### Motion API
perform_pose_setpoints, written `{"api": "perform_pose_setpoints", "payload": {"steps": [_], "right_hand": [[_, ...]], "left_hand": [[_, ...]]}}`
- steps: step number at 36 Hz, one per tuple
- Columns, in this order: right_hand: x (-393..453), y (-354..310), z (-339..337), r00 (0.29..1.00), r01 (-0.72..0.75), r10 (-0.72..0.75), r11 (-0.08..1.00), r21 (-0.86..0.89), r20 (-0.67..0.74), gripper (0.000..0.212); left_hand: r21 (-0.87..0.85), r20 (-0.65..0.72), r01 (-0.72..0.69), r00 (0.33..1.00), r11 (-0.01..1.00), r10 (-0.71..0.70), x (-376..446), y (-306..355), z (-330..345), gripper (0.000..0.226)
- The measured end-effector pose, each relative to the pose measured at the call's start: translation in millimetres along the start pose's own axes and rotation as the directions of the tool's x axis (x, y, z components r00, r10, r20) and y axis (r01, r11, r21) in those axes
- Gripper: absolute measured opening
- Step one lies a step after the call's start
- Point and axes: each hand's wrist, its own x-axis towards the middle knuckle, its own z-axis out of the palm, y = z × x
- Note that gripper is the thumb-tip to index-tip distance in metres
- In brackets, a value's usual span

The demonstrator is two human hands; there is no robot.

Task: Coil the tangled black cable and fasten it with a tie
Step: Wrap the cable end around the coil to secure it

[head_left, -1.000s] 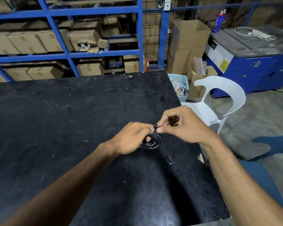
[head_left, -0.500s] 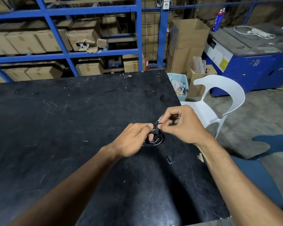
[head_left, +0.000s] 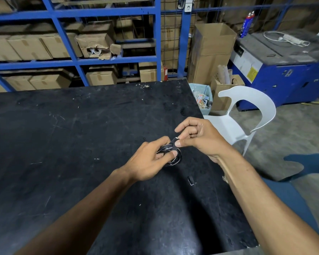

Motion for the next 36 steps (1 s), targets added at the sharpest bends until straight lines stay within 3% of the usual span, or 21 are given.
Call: {"api": "perform_pose_setpoints", "payload": {"steps": [4,8,11,14,17,20,22,25,33,36], "right_hand": [[1.2,-2.2,1.3,0.995,-0.03,0.032,0.999,-0.016,0.098,0.023],[3.6,-1.3,7.6,0.996,0.013,-0.003,0.994,-0.11,0.088,0.012],[7.1,-1.4,16.0,0.999,0.027,-0.022,0.994,-0.105,0.048,0.008],[9.4,-2.3,25.0,0.999,0.033,-0.033,0.999,-0.001,-0.005,0.013],[8.6,2.3,30.1,0.993,-0.088,0.079,0.991,0.1,0.089,0.029],[6.0,12.8,39.2,0.985,-0.12,0.103,0.985,0.124,0.137,0.029],[6.3,18.8,43.2,0.992,-0.097,0.082,0.982,0.164,0.1,0.022],[7.6,20.1,45.5,0.994,-0.104,0.092,0.96,0.258,0.058,0.008],[12.6,18.3,63.2,0.996,-0.094,0.087,0.894,0.437,0.035,0.013],[10.1,22.7,74.9,0.997,-0.077,0.079,0.924,0.375,0.01,0.022]], "left_hand": [[-0.076,-0.014,0.005,1.0,0.997,-0.006,-2.9,-2.8,-1.4,0.025],[-0.105,0.005,0.036,0.999,0.994,-0.035,-4.8,-5.9,-3.2,0.023],[-0.316,0.014,0.106,0.994,0.943,-0.107,-5.0,-7.8,-3.7,0.026],[-0.593,0.01,0.169,0.979,0.787,-0.203,-3.1,-9.2,-3.1,0.027],[-0.781,-0.02,0.167,0.956,0.602,-0.291,-1.2,-8.8,-3.3,0.025],[-0.894,0.001,0.164,0.931,0.416,-0.364,0.3,-11.2,-5.2,0.034],[-0.926,0.025,0.169,0.919,0.337,-0.393,0.7,-13.7,-6.8,0.04],[-0.928,0.017,0.168,0.91,0.332,-0.414,0.2,-17.6,-8.5,0.037],[-0.968,-0.05,0.065,0.895,0.241,-0.443,4.1,-16.9,-11.2,0.035],[-0.984,-0.077,0.01,0.879,0.179,-0.47,3.7,-17.2,-14.4,0.033]]}}
